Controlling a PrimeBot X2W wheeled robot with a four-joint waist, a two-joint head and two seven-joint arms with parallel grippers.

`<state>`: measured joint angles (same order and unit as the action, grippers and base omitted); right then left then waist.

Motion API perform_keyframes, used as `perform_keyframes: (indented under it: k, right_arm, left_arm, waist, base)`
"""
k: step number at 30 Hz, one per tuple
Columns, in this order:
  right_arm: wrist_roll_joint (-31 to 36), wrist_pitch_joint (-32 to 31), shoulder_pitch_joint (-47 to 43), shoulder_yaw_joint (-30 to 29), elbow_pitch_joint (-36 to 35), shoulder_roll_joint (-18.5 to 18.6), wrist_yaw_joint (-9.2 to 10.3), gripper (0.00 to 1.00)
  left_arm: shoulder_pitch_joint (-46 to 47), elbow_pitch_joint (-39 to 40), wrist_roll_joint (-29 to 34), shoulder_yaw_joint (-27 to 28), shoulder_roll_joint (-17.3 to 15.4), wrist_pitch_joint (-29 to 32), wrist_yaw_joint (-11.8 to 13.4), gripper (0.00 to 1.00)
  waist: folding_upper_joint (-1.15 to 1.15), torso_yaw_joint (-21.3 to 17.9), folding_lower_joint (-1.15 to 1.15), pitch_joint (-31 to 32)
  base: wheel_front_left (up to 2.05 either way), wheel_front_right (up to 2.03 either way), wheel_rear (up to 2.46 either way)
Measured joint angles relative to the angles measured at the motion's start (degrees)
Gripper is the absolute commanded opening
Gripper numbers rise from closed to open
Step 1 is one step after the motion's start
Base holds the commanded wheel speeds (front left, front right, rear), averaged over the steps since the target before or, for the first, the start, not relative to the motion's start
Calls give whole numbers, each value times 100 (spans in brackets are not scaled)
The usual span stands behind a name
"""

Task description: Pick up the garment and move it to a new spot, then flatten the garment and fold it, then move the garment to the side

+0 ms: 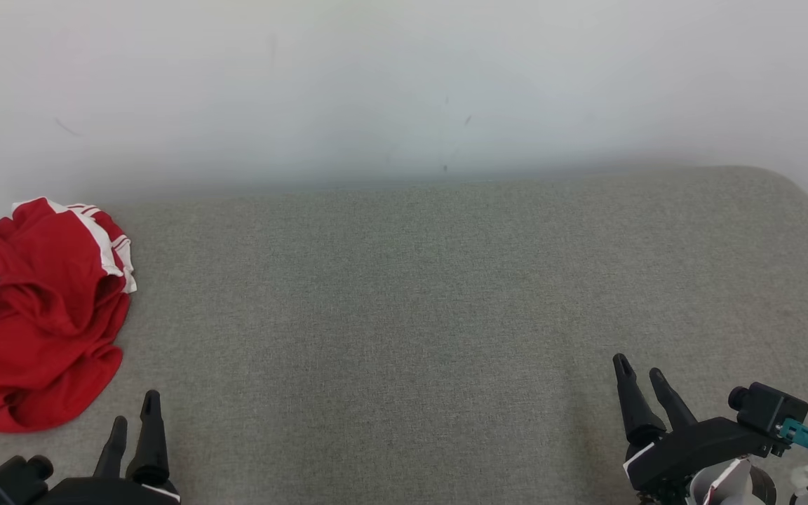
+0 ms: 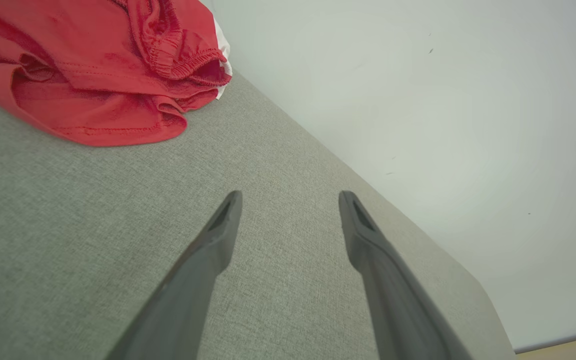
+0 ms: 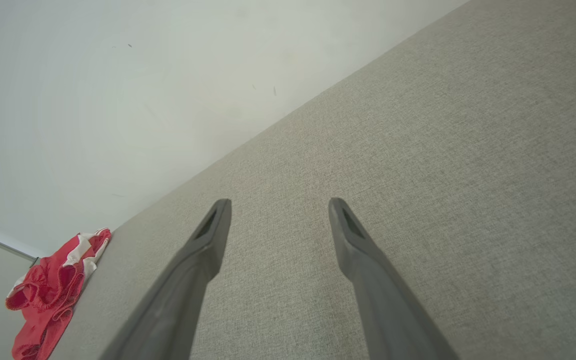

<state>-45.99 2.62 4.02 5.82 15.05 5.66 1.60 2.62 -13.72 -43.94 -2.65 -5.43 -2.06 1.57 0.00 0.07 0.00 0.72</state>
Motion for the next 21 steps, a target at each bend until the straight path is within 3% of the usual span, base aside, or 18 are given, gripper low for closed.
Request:
perform_keyframes:
  k: [21]
  right_arm:
    - [1683,145,2,314,-237,80,264,100]
  left_arm:
    - [-4,292,1736,-281,-196,4,275,100]
  waist:
    - [0,6,0,65]
  base:
    - [0,0,0]
